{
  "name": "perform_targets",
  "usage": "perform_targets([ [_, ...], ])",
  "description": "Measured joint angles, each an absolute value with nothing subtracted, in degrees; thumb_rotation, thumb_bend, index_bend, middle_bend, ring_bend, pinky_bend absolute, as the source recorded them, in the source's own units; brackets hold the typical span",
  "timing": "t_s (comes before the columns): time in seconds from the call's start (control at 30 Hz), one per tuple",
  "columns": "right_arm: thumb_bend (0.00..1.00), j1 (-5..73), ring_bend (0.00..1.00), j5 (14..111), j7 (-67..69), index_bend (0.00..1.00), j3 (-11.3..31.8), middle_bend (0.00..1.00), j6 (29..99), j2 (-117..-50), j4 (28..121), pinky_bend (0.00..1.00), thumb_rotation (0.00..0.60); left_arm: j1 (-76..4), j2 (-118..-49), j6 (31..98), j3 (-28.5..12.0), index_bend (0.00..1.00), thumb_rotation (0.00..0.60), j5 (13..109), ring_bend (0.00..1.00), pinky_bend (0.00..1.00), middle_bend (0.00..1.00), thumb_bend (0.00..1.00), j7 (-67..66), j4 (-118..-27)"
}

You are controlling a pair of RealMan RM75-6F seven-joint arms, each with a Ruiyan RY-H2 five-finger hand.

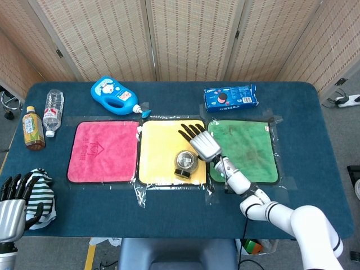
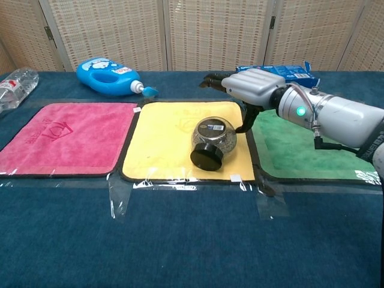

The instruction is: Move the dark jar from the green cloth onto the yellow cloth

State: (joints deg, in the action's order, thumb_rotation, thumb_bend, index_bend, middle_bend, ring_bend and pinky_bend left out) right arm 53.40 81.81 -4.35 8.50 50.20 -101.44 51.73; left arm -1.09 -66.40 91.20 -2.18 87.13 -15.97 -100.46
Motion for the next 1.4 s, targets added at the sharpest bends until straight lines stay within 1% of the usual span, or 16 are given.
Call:
perform_targets([
  [0.2, 0.21, 51.2, 0.04, 81.9, -8.3, 0.0, 7.7, 0.0, 51.9, -94.0, 65.4, 0.04, 0.6, -1.0, -66.4, 91.3, -2.1, 0.17, 0.6, 87.5, 0.07, 0.03, 0.11, 0.46, -16.1, -100.8],
  [0.33, 0.2, 50.0, 0.03, 82.1, -11.0, 0.0, 6.9, 0.0, 52.4, -90.4, 72.6, 0.0, 0.6, -0.9, -66.2, 91.6, -2.0, 0.17, 0.6, 87.8, 0.07, 0.03, 0.11, 0.46, -16.0, -101.0],
  [0.43, 0.2, 49.5, 0.0, 82.3, -12.6, 0.0, 5.9, 0.0, 52.3, -89.6, 76.0, 0.0, 0.6, -0.6, -66.0, 91.8, -1.9, 0.17, 0.6, 87.9, 0.07, 0.03, 0.11, 0.46, -15.9, -101.1],
  [0.63, 0.18, 48.5, 0.0, 82.3, -16.3, 0.0, 4.6, 0.0, 52.5, -90.7, 78.1, 0.0, 0.6, -0.1, -65.7, 92.1, -1.6, 0.17, 0.6, 87.9, 0.07, 0.03, 0.11, 0.46, -14.8, -101.1],
  [0.77, 0.18, 48.2, 0.0, 82.1, -17.2, 0.0, 4.6, 0.0, 52.9, -92.9, 76.6, 0.0, 0.6, -0.1, -65.6, 91.9, -1.6, 0.17, 0.6, 87.9, 0.07, 0.03, 0.11, 0.46, -14.4, -100.9],
  [0.87, 0.18, 48.5, 0.0, 81.7, -17.2, 0.0, 5.1, 0.0, 52.7, -95.2, 73.5, 0.0, 0.6, -0.2, -65.5, 91.8, -1.6, 0.17, 0.6, 88.0, 0.07, 0.02, 0.11, 0.46, -14.3, -101.1],
  [1.07, 0.18, 50.9, 0.0, 81.0, -16.8, 0.0, 7.4, 0.0, 51.2, -99.8, 65.8, 0.0, 0.6, 0.1, -64.9, 91.9, -1.7, 0.17, 0.6, 87.8, 0.07, 0.02, 0.11, 0.46, -14.0, -101.1],
  [1.4, 0.18, 57.5, 0.0, 79.7, -16.2, 0.0, 12.0, 0.0, 47.7, -106.6, 53.1, 0.0, 0.6, 0.1, -65.0, 91.7, -1.7, 0.17, 0.6, 87.5, 0.07, 0.02, 0.11, 0.46, -13.9, -100.8],
])
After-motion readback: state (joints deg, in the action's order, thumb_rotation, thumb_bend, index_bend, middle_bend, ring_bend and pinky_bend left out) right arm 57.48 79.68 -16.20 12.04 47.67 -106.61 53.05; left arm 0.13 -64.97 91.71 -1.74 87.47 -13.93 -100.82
